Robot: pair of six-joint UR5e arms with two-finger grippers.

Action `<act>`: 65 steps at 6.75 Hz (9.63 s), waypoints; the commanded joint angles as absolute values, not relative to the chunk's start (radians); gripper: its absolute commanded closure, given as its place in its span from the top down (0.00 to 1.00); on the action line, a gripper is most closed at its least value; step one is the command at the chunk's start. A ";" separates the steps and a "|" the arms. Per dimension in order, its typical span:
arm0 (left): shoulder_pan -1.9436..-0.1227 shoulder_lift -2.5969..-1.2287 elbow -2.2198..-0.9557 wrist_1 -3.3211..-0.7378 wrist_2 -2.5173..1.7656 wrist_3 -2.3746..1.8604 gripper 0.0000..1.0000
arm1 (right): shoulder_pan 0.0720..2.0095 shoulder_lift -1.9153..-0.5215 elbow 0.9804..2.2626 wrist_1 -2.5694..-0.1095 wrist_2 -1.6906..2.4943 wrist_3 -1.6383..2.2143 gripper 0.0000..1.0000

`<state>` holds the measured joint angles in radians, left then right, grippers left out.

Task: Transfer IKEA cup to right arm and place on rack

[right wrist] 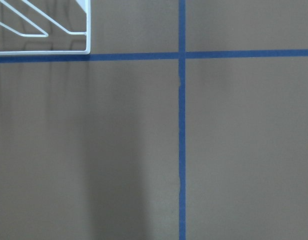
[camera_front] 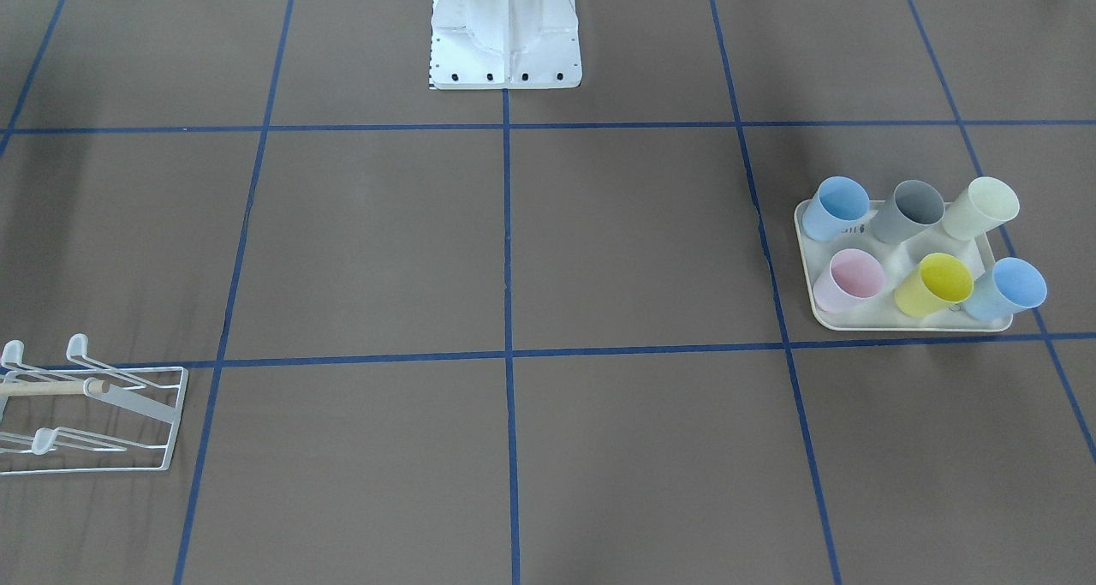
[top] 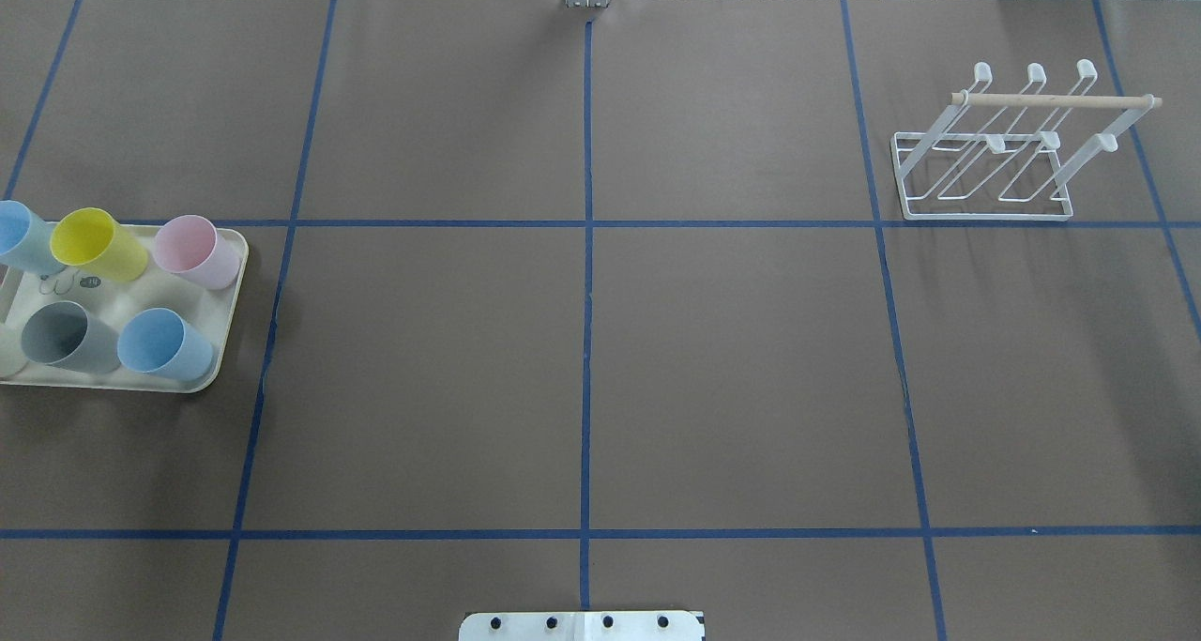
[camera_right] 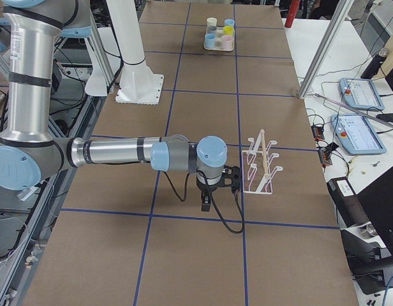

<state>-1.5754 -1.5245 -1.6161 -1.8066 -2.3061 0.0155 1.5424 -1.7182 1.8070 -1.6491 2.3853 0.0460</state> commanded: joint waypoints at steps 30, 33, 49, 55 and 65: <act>-1.262 -1.606 -1.299 -2.396 -2.335 -0.423 0.00 | 1.503 -1.494 1.887 -1.657 2.482 0.284 1.00; -1.384 -1.600 -1.379 -2.361 -2.336 -0.423 0.00 | 1.503 -1.491 1.910 -1.654 2.482 0.284 1.00; -1.087 -1.904 -1.720 -2.542 -2.047 -1.944 0.00 | 0.904 -0.963 1.893 -1.170 1.780 1.535 1.00; -0.812 -1.980 -1.668 -3.041 -1.628 -2.547 0.00 | 0.736 -0.928 1.806 -0.699 1.569 1.929 1.00; -0.641 -2.176 -1.484 -3.343 -1.391 -2.819 0.00 | 0.664 -0.911 1.738 -0.531 1.476 1.976 1.00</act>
